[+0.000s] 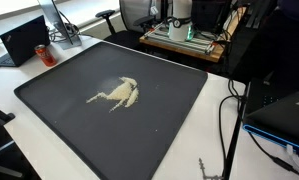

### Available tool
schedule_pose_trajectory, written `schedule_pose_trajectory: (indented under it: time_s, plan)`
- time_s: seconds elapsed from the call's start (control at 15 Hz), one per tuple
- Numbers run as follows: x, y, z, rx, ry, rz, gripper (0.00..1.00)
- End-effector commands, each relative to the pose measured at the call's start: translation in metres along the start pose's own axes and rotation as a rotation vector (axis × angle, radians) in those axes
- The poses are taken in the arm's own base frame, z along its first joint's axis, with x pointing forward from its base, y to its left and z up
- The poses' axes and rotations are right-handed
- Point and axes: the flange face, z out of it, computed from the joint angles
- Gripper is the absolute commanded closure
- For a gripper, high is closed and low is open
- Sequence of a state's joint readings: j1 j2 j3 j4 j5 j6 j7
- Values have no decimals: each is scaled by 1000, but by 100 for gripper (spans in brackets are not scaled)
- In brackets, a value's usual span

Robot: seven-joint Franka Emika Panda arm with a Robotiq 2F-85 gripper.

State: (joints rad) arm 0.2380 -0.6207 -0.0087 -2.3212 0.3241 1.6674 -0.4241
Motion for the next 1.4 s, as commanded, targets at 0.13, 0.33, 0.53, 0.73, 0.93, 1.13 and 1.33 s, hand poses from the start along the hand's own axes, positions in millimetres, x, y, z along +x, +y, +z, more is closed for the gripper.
schedule_pose_trajectory:
  time_s: [0.13,0.33,0.53,0.73,0.93,1.13,1.33]
  plan:
    - [-16,6,-5,49,4,-33,77]
    - [-27,14,-5,66,-4,-35,87]
    - [-37,23,-7,84,-8,-32,85]
    - [-51,36,-9,103,0,-24,84]
    - [-64,51,-11,115,10,-10,97]
    - [-76,60,-13,116,19,3,100]
    - [-85,69,-15,116,29,23,99]
